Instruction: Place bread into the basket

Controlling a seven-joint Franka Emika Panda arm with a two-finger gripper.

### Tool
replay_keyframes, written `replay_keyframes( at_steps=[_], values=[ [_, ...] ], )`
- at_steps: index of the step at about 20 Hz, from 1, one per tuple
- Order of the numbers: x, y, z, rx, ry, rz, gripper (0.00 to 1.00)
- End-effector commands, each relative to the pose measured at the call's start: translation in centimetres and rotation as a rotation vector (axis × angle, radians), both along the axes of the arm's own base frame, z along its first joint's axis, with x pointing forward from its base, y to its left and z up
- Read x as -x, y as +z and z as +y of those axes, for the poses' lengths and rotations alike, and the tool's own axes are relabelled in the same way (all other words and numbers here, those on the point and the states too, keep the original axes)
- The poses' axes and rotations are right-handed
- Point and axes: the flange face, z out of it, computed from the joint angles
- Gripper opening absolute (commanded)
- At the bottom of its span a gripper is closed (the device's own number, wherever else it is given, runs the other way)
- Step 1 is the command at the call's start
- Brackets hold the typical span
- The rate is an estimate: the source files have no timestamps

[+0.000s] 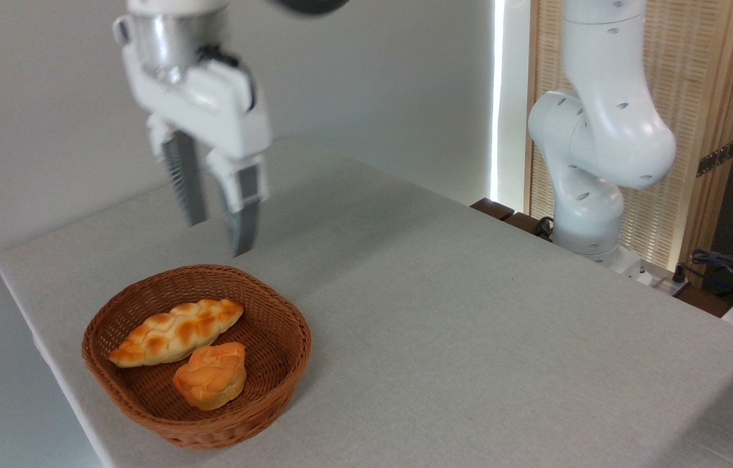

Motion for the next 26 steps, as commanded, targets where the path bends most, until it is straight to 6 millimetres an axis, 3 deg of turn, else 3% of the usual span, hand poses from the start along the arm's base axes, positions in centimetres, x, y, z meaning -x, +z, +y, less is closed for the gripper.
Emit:
replay_keyframes(
  at_steps=[1,5,9,26],
  values=[
    [1.3,0.7,3.5,0.008,-0.09,0.007,1.0],
    [1.5,1.2,4.8,0.007,-0.061,0.002,1.0],
    [1.9,0.3,4.1,0.006,-0.072,0.047,1.0],
    [2.4,0.0,4.7,-0.077,-0.083,0.088,1.0]
  ],
)
